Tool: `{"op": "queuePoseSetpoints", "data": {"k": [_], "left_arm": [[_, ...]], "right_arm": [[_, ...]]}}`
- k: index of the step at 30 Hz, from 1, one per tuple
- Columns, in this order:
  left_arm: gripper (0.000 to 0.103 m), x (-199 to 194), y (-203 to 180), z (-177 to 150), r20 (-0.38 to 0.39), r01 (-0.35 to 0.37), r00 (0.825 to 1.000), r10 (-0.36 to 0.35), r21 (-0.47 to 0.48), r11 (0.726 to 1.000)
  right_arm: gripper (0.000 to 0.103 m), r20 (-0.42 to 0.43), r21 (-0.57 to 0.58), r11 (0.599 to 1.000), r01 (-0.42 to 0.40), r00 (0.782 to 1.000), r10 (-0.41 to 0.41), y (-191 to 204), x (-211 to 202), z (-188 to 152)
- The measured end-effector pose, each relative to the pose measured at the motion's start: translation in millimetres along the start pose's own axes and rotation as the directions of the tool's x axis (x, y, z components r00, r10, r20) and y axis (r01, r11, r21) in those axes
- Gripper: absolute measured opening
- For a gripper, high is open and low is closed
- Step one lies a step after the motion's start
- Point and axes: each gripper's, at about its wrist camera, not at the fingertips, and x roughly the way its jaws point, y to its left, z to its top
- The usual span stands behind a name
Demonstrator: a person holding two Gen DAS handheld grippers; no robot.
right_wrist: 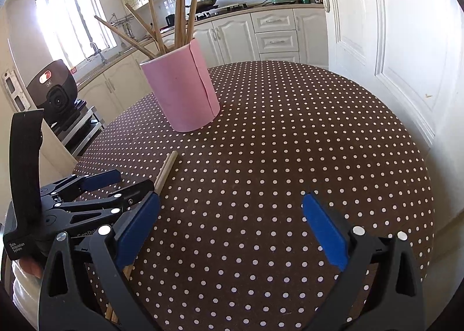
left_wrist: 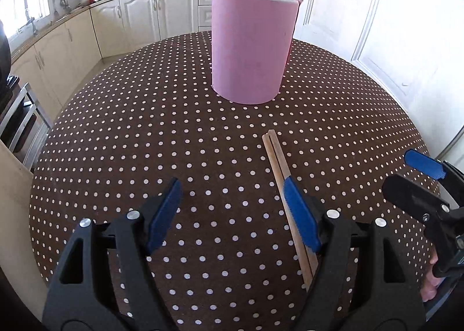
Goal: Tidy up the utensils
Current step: 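Lower the left gripper onto a loose wooden chopstick and close it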
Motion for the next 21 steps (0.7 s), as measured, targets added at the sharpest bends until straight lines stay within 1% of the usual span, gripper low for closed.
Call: {"op": "queuePoseSetpoints", "data": {"k": [3, 6, 8, 10, 12, 14, 15, 17, 18, 20, 21], "left_arm": [[0.073, 2, -9, 3, -0.003, -0.02, 1.0, 0.02, 0.014, 1.0], [0.075, 10, -20, 7, -0.031, -0.035, 0.999, 0.036, 0.019, 0.999], [0.075, 13, -30, 8, -0.053, -0.075, 0.996, 0.077, 0.031, 0.997], [0.075, 13, -34, 9, -0.073, -0.097, 0.993, 0.098, 0.022, 0.995], [0.065, 14, -38, 12, -0.091, -0.079, 0.993, 0.08, 0.008, 0.997], [0.042, 10, -43, 12, -0.088, -0.079, 0.993, 0.081, 0.022, 0.997], [0.037, 9, -47, 11, -0.086, -0.07, 0.994, 0.073, 0.038, 0.997], [0.031, 8, -50, 10, -0.088, -0.066, 0.994, 0.07, 0.054, 0.996], [0.027, 6, -50, 9, -0.095, -0.049, 0.994, 0.053, 0.051, 0.998], [0.015, 5, -46, 8, -0.108, -0.023, 0.994, 0.027, 0.036, 0.999], [0.011, 5, -40, 9, -0.11, -0.019, 0.994, 0.022, 0.032, 0.999]], "right_arm": [[0.095, 0.0, 0.001, 1.0, -0.001, 1.0, 0.001, -1, 1, 1], [0.095, -0.001, 0.005, 1.0, -0.002, 1.0, 0.002, -1, 1, 2], [0.095, -0.001, 0.006, 1.0, 0.001, 1.0, -0.001, -3, 1, 2], [0.095, -0.001, 0.01, 1.0, 0.002, 1.0, -0.002, -4, 1, 2], [0.095, -0.002, 0.012, 1.0, 0.006, 1.0, -0.006, -6, 0, 2], [0.095, 0.002, 0.013, 1.0, 0.009, 1.0, -0.009, -8, -1, 2], [0.095, 0.002, 0.015, 1.0, 0.008, 1.0, -0.008, -9, -1, 2], [0.095, -0.001, 0.019, 1.0, 0.003, 1.0, -0.003, -10, -2, 2], [0.095, -0.002, 0.017, 1.0, 0.003, 1.0, -0.003, -10, -3, 2], [0.095, -0.008, 0.003, 1.0, 0.014, 1.0, -0.014, -8, -4, 3], [0.095, -0.007, -0.001, 1.0, 0.012, 1.0, -0.012, -6, -4, 4]]}}
